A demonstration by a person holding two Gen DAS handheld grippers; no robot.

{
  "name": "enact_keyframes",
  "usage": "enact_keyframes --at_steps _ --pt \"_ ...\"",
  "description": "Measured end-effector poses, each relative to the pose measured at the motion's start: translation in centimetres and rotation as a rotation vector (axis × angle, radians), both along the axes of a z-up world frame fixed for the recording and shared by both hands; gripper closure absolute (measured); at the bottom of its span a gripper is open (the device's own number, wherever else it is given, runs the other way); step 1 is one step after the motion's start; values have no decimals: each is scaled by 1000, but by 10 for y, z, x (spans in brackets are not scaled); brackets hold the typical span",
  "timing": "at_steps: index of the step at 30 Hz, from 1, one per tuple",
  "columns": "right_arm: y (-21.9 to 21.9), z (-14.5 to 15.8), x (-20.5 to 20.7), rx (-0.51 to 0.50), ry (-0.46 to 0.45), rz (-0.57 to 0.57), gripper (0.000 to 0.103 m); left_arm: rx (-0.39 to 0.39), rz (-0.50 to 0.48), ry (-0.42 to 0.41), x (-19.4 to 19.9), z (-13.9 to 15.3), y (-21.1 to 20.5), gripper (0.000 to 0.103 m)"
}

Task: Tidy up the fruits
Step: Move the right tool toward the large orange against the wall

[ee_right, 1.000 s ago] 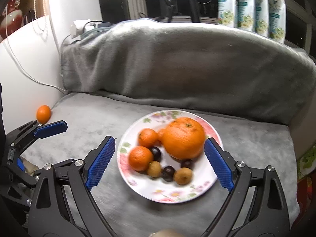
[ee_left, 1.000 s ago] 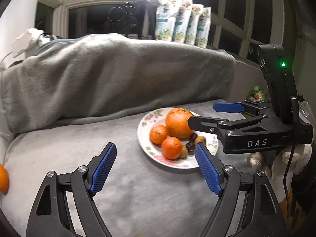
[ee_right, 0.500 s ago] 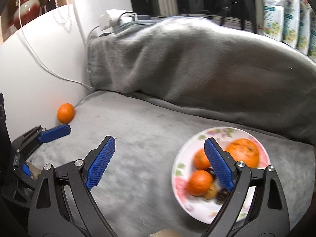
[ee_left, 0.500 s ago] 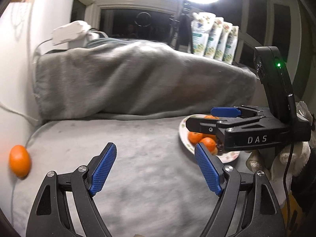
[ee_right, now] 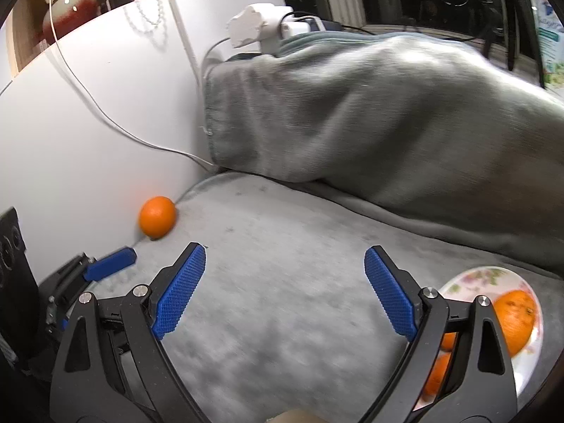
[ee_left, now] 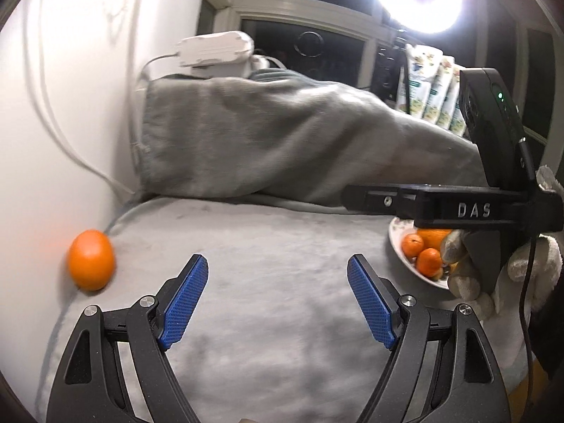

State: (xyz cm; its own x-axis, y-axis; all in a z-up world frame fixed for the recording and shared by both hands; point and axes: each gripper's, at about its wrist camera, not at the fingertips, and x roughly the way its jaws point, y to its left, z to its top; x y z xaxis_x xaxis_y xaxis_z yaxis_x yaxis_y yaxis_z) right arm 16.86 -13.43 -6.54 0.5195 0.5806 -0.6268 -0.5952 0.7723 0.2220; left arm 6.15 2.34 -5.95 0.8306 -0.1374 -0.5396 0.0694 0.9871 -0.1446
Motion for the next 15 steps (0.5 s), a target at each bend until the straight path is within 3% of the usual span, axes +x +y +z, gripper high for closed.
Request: enact_keyframes --at_steps 15 --pt "84 -6 5 17 35 138 9 -63 138 33 -9 -27 62 21"
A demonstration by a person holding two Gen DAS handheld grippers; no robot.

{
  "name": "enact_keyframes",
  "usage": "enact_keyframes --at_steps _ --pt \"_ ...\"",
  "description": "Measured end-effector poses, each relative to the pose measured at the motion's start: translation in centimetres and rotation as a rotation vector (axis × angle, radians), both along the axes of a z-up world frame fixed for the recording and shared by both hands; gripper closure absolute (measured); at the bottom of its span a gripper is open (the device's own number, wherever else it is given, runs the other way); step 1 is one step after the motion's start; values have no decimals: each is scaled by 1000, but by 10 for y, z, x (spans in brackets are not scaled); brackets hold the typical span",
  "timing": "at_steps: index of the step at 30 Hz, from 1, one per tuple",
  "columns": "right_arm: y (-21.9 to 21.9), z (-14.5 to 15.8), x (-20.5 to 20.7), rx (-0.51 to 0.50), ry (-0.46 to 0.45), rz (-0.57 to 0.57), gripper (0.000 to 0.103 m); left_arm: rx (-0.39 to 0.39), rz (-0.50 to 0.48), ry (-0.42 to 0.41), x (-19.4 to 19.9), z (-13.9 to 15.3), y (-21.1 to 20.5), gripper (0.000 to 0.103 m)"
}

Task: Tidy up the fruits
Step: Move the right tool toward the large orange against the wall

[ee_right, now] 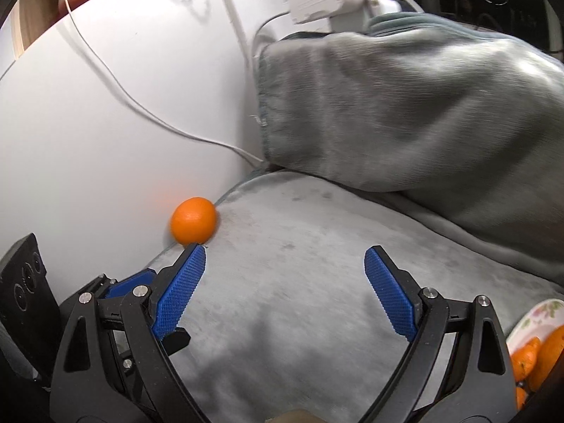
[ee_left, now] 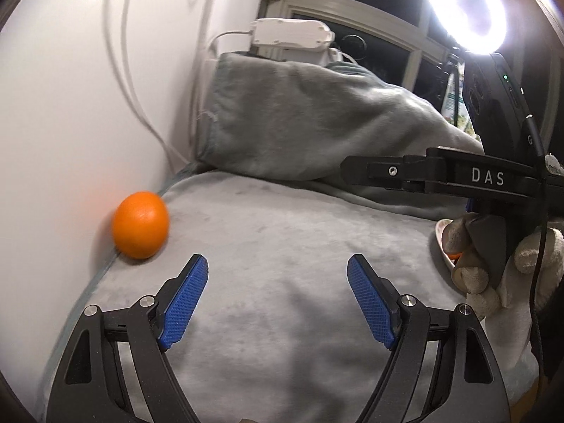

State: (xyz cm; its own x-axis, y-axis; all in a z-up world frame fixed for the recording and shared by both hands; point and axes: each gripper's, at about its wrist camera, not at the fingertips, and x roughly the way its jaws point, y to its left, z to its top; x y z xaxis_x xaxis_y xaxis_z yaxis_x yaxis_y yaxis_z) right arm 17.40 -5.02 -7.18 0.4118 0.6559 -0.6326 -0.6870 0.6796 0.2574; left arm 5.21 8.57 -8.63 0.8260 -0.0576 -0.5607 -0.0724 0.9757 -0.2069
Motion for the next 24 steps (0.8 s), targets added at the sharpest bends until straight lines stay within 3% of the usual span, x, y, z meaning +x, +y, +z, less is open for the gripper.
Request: enact_keyframes --at_steps 15,24 --pt "67 -14 22 52 97 136 9 -96 194 4 -7 -29 58 21" --pt "108 -26 35 107 194 213 9 -137 243 7 -2 -34 78 21"
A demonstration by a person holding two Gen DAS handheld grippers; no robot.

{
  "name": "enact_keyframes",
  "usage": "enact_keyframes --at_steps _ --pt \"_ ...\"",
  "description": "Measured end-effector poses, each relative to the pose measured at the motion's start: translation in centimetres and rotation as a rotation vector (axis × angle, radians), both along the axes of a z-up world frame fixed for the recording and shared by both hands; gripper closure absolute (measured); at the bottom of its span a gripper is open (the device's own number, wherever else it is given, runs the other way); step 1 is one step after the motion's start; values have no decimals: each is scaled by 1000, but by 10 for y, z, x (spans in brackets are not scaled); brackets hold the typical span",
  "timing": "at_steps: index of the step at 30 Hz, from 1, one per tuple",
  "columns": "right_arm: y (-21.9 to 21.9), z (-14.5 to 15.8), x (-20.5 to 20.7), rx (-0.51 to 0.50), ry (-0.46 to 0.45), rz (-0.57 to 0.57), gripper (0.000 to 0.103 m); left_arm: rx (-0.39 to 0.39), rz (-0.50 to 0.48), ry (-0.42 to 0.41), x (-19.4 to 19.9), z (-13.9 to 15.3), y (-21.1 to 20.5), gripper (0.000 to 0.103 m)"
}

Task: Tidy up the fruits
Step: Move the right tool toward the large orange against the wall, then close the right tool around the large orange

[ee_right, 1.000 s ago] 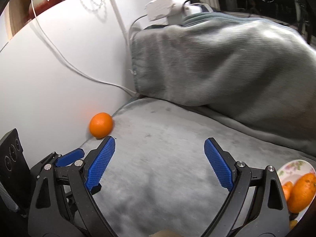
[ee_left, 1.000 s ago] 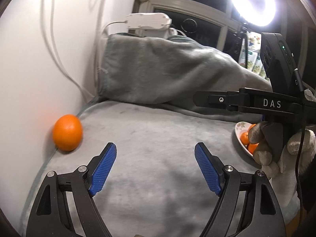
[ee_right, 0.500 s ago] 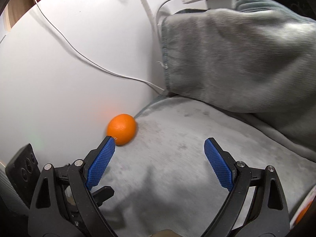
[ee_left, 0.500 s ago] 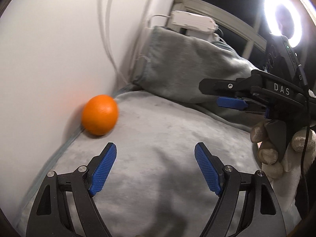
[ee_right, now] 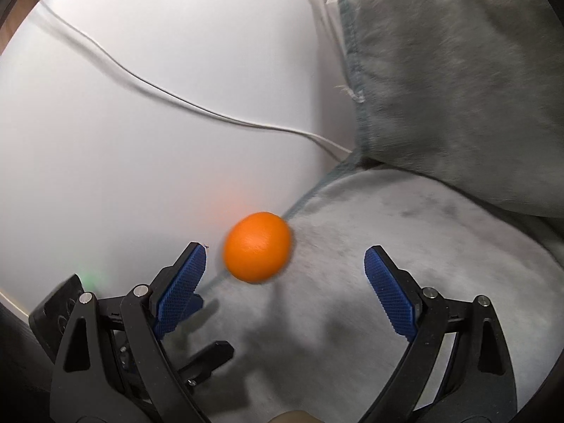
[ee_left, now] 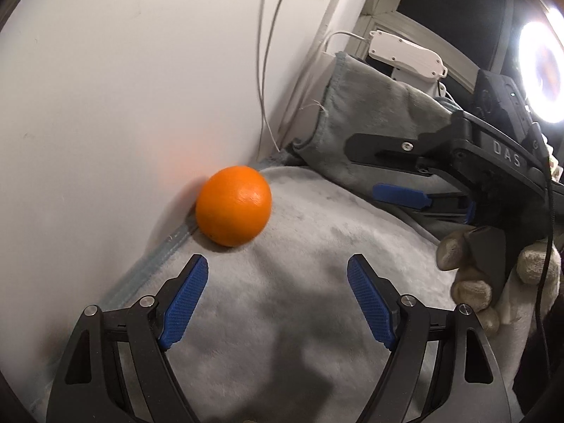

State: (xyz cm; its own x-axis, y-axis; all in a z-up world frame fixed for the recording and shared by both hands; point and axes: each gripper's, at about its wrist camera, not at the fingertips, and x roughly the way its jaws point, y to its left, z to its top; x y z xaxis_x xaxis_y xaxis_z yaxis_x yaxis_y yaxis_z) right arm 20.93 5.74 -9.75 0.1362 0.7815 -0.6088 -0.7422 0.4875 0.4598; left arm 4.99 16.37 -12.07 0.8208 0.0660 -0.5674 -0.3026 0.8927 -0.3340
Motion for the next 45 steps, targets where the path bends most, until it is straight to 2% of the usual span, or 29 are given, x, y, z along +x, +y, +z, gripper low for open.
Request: enact_keyframes --at_steps 6,10,15,26,36,40,45 --pt "24 -16 14 52 90 30 9 3 14 12 8 -2 10 21" --pt "37 -29 23 66 162 40 20 -5 7 26 14 -5 15 22" --pt "48 -38 30 82 216 41 21 -14 5 44 22 -9 19 22" --pt "71 -49 31 66 255 57 26 -6 13 67 31 -13 22 23" --pt "79 -62 34 65 293 50 29 -30 5 89 40 -19 29 30" --pt "83 -66 33 59 301 55 34 -25 2 93 44 -19 29 33" --pt "89 -72 32 63 318 63 37 -35 14 107 49 -21 30 34"
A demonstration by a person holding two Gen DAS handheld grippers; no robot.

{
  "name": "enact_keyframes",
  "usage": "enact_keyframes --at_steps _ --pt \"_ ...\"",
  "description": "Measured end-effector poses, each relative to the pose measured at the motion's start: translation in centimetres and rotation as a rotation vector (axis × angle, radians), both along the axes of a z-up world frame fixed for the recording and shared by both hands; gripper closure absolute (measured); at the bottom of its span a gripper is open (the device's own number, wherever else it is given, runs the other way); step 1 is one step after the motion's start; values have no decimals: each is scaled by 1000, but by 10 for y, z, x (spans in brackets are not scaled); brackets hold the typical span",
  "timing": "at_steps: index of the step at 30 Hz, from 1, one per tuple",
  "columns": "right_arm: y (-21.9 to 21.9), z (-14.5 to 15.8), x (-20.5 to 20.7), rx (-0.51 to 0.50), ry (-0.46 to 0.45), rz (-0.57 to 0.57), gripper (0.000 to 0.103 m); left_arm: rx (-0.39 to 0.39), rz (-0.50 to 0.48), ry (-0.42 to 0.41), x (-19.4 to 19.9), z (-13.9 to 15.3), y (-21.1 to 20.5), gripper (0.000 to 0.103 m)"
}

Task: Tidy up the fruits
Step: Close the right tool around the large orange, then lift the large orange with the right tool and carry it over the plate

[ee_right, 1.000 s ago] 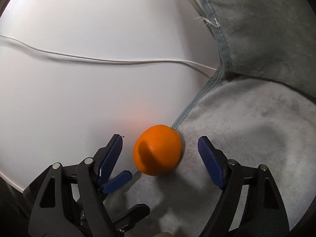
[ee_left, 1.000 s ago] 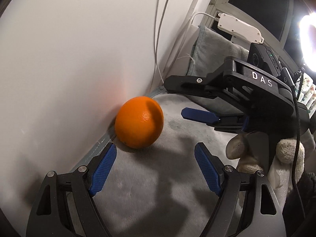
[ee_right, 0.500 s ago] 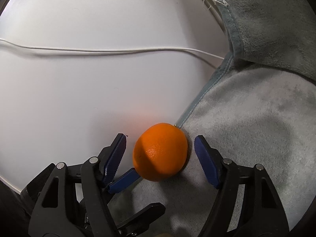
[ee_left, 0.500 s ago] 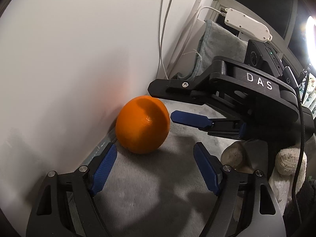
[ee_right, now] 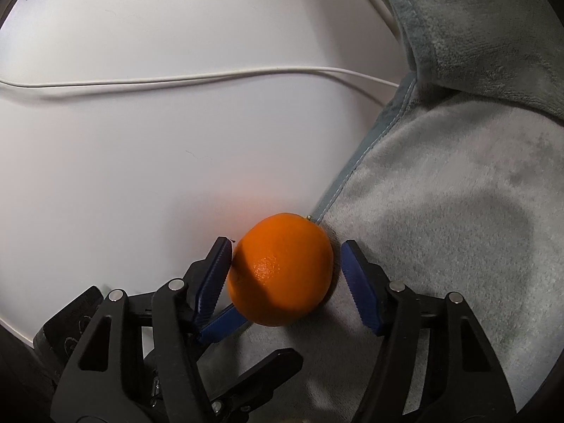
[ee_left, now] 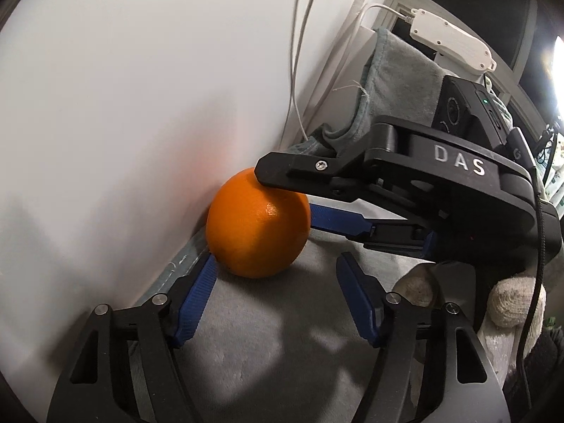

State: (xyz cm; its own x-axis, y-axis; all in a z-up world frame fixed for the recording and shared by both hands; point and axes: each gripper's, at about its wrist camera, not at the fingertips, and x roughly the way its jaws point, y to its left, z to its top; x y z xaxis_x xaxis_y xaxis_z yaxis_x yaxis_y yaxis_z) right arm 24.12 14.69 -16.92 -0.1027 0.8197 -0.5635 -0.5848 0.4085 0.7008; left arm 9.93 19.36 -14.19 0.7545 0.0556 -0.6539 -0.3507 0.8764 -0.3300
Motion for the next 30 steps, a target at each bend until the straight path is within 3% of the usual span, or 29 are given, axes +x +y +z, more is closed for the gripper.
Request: enact_keyframes --at_steps 10,22,30 --pt "-2 -3 -7 17 -15 -2 41 19 8 -3 3 -2 -2 34" --pt "-25 25 -24 35 -56 -10 42 113 -24 -40 -5 9 -21 42" --pt "-35 32 -31 44 -62 -16 42 116 -28 -59 -12 13 -26 43"
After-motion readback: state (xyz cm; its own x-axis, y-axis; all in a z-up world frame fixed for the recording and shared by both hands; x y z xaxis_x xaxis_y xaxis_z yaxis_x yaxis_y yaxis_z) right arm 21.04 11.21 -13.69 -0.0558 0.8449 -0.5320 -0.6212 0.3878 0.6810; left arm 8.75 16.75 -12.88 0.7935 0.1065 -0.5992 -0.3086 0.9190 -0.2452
